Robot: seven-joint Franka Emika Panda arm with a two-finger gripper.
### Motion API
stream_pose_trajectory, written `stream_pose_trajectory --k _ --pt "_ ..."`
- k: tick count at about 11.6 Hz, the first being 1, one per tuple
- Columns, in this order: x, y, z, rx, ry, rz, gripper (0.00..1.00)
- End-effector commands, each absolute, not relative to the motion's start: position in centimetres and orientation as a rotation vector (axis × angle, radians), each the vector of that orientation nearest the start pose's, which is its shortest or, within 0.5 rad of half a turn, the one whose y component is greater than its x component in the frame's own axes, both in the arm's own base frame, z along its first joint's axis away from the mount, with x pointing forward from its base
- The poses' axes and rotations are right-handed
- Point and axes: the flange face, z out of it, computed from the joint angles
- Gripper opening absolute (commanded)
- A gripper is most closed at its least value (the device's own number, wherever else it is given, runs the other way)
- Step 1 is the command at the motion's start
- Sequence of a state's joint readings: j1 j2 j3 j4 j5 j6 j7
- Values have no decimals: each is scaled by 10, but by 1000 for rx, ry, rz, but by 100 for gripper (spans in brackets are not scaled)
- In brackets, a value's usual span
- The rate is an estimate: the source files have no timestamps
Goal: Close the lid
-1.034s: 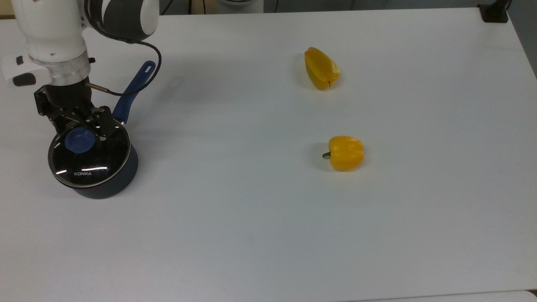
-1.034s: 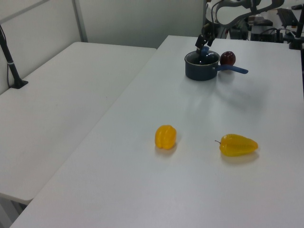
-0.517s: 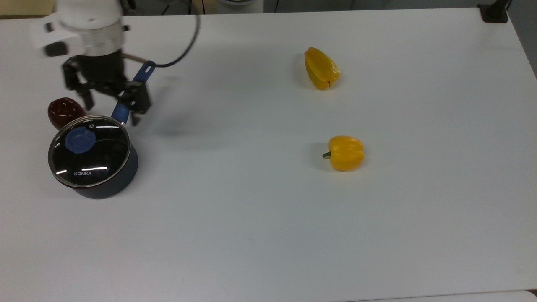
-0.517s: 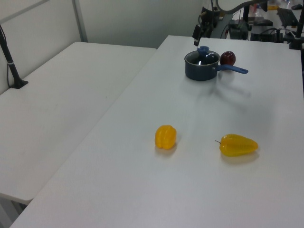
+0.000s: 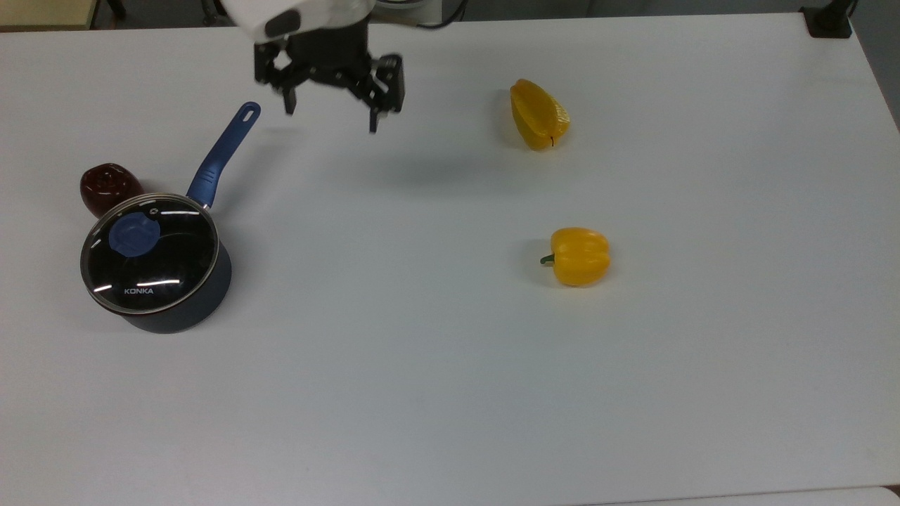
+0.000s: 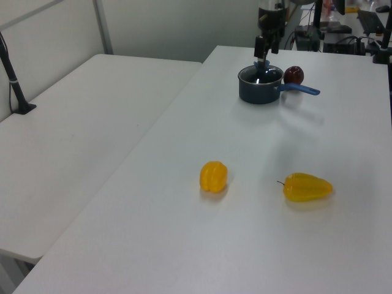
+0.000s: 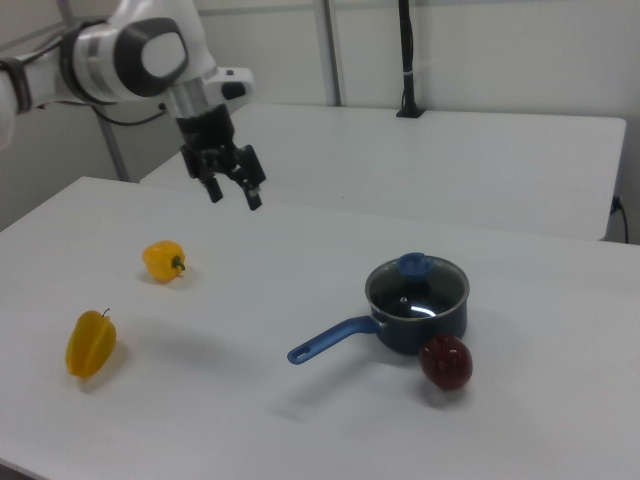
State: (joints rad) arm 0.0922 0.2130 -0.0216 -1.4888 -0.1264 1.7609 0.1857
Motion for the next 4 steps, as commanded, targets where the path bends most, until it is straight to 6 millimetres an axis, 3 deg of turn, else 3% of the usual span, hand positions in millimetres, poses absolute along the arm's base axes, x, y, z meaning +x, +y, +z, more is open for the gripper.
stream_pose_trajectory --k 1,4 --pt "578 39 570 -3258 132 -90 100" --pt "569 30 578 -3258 152 -66 100"
